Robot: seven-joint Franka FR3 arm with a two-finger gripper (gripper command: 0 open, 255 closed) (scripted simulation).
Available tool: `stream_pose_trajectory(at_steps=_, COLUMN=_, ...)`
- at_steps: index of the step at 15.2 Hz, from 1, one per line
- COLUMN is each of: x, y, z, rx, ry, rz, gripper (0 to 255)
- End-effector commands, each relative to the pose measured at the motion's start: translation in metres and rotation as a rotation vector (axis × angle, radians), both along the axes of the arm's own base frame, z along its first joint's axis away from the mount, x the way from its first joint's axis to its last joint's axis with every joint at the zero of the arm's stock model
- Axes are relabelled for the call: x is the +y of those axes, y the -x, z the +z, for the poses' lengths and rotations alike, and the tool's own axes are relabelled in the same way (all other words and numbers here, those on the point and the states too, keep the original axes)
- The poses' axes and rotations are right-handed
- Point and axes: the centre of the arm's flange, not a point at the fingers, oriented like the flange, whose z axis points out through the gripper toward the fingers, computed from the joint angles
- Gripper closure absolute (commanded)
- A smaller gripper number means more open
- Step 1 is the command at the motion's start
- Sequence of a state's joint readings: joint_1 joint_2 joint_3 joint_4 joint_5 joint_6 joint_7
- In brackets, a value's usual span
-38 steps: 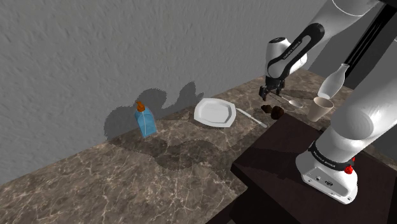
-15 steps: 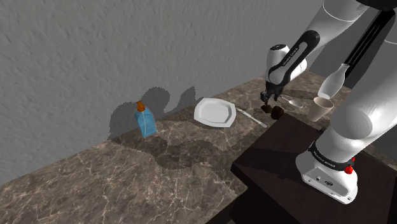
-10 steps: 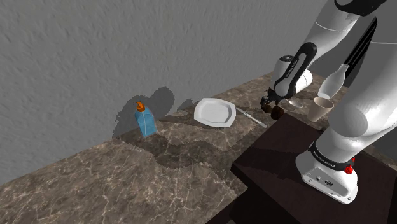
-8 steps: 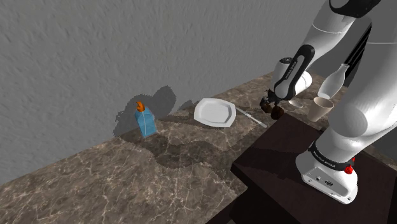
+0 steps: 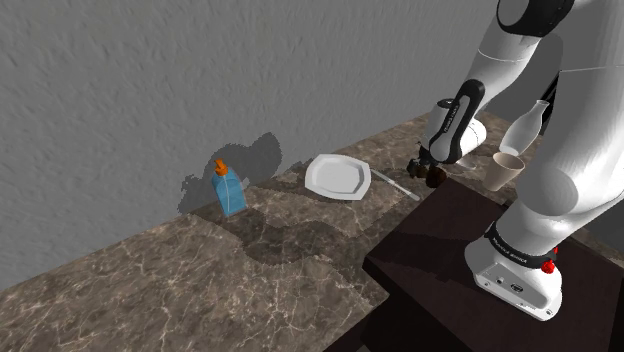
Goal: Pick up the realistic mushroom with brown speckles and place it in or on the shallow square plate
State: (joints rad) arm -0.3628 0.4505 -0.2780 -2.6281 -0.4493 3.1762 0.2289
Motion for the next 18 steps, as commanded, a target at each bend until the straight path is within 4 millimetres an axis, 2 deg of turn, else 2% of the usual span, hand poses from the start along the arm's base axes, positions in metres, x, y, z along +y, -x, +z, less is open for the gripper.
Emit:
stream_pose_trajectory(at_steps=1, x=0.0, y=0.0, z=0.0, rx=0.0, ry=0.0, rz=0.0, gripper=0)
stream_pose_trajectory(at_steps=4, x=0.0, y=0.0, z=0.0, rx=0.0, ry=0.0, rz=0.0, gripper=0)
stream_pose_trajectory(at_steps=5, x=0.0, y=0.0, z=0.0, rx=0.0, ry=0.0, rz=0.0, gripper=255)
stream_pose_trajectory(at_steps=14, x=0.0, y=0.0, z=0.0, rx=0.0, ry=0.0, rz=0.0, gripper=255)
stream_pose_trajectory(at_steps=18, x=0.0, y=0.0, z=0.021, rx=0.0, ry=0.0, rz=0.0, gripper=255)
